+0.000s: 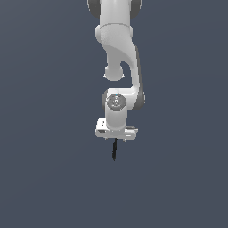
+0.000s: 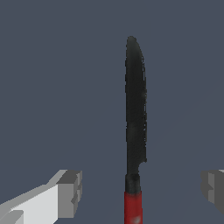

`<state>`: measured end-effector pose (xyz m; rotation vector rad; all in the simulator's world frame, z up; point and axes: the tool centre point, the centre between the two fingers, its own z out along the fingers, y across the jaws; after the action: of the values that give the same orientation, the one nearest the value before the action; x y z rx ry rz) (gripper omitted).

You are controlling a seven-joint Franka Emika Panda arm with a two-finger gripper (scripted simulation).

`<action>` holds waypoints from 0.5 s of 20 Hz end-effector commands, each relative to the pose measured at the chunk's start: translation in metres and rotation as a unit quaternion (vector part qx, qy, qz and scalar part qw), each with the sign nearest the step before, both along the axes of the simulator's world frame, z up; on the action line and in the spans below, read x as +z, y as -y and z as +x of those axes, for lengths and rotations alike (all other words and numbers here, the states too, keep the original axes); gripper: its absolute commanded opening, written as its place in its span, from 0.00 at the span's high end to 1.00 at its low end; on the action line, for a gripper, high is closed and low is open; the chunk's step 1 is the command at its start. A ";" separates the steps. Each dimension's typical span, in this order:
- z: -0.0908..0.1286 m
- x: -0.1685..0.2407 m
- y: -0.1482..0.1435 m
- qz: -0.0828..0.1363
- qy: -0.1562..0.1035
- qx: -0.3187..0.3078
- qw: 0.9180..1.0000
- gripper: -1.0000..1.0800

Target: Pick up the object and move it to a goal position.

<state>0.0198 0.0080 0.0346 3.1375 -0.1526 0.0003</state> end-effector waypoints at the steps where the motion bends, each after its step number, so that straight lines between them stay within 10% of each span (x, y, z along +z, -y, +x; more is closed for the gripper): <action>1: -0.001 -0.013 0.000 0.000 0.000 0.000 1.000 0.04; 8: 0.001 -0.027 0.000 0.000 0.000 -0.001 1.000 0.04; 9: 0.001 -0.027 0.000 0.000 0.000 -0.001 1.000 1.00; 10: 0.001 -0.027 0.000 0.000 0.000 -0.001 1.000 1.00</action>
<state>0.0203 0.0086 0.0095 3.1378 -0.1536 0.0003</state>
